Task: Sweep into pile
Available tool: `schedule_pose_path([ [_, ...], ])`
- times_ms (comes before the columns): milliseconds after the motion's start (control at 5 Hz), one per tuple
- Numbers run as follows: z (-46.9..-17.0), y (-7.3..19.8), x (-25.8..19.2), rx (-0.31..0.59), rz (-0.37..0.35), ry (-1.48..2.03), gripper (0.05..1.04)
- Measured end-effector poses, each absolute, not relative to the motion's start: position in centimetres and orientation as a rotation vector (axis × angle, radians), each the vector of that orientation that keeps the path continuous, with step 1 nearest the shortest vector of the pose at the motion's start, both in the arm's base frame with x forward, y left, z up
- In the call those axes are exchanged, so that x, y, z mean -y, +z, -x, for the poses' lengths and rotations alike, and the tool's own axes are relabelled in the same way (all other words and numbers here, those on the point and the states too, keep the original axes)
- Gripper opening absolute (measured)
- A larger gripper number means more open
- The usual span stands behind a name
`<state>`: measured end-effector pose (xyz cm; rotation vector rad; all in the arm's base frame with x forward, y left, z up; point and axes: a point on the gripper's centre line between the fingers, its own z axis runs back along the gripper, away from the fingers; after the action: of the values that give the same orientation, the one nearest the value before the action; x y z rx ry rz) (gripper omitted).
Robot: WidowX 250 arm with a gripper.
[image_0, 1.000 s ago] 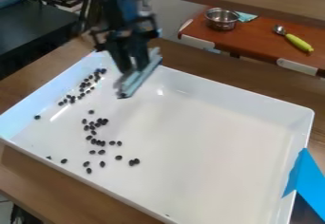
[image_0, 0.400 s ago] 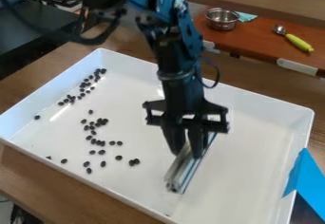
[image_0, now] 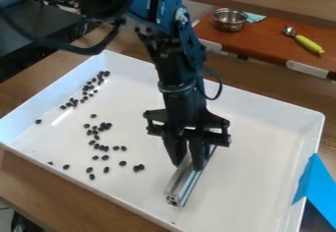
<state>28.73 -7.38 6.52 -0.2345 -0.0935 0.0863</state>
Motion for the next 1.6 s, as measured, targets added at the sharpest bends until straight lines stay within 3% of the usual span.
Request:
schedule_pose_path([
  [600, -28.5, 5.0, 1.0, 0.068, 0.198, 0.080, 0.336],
  [1200, -30.4, 5.8, -10.1, 0.026, 0.149, 0.203, 0.336],
  [1600, -30.7, 6.8, -14.1, 0.054, 0.117, 0.208, 0.336],
])
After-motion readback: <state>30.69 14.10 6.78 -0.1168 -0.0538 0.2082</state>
